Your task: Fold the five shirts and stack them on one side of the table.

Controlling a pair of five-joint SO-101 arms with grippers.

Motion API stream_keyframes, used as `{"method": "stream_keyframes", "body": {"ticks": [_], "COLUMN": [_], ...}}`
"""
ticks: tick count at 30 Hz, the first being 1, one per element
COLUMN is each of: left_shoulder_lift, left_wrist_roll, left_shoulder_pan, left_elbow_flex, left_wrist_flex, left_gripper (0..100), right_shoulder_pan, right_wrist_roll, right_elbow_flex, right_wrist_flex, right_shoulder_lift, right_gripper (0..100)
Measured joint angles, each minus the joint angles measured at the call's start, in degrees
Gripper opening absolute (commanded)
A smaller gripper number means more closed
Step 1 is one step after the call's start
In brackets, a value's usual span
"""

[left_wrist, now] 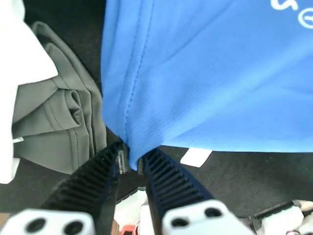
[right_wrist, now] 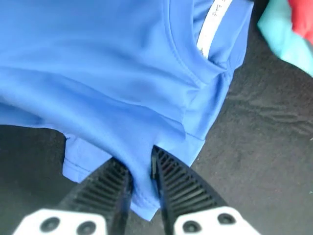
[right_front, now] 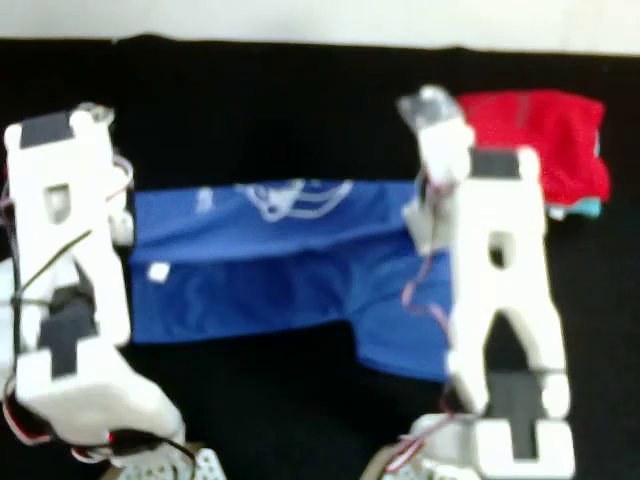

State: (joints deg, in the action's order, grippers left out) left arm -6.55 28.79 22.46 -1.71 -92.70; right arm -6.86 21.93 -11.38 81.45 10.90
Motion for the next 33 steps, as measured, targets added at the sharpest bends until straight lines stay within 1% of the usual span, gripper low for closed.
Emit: {"method": "stream_keyframes", "body": {"ticks": [5, 10, 15, 18, 26, 33], "left_shoulder_lift": [7.74, 10.37, 10.46, 10.46, 10.46, 10.46], "left_wrist_roll": [0.0, 0.0, 0.0, 0.0, 0.0, 0.0], "left_shoulder_pan": [0.0, -0.88, -3.34, -4.75, -5.1, -5.1], "left_elbow_flex": [14.59, 21.45, 24.79, 26.46, 29.63, 29.71], "left_wrist_flex": [7.56, 8.88, 8.88, 9.14, 10.55, 10.55], "left_gripper": [1, 1, 1, 1, 1, 1], "right_shoulder_pan": [0.0, 2.11, 6.07, 7.03, 7.21, 7.38], "right_wrist_roll": [0.0, 0.0, 3.69, 4.31, 4.48, 4.48], "right_elbow_flex": [-15.82, -20.31, -20.84, -21.71, -29.19, -29.27], "right_wrist_flex": [-6.59, -6.95, -6.15, -6.15, -6.15, -3.34], "right_shoulder_lift": [11.34, 15.65, 18.37, 18.64, 19.25, 19.34], "right_gripper": [0.5, 0.5, 0.5, 0.5, 0.5, 0.5]}}
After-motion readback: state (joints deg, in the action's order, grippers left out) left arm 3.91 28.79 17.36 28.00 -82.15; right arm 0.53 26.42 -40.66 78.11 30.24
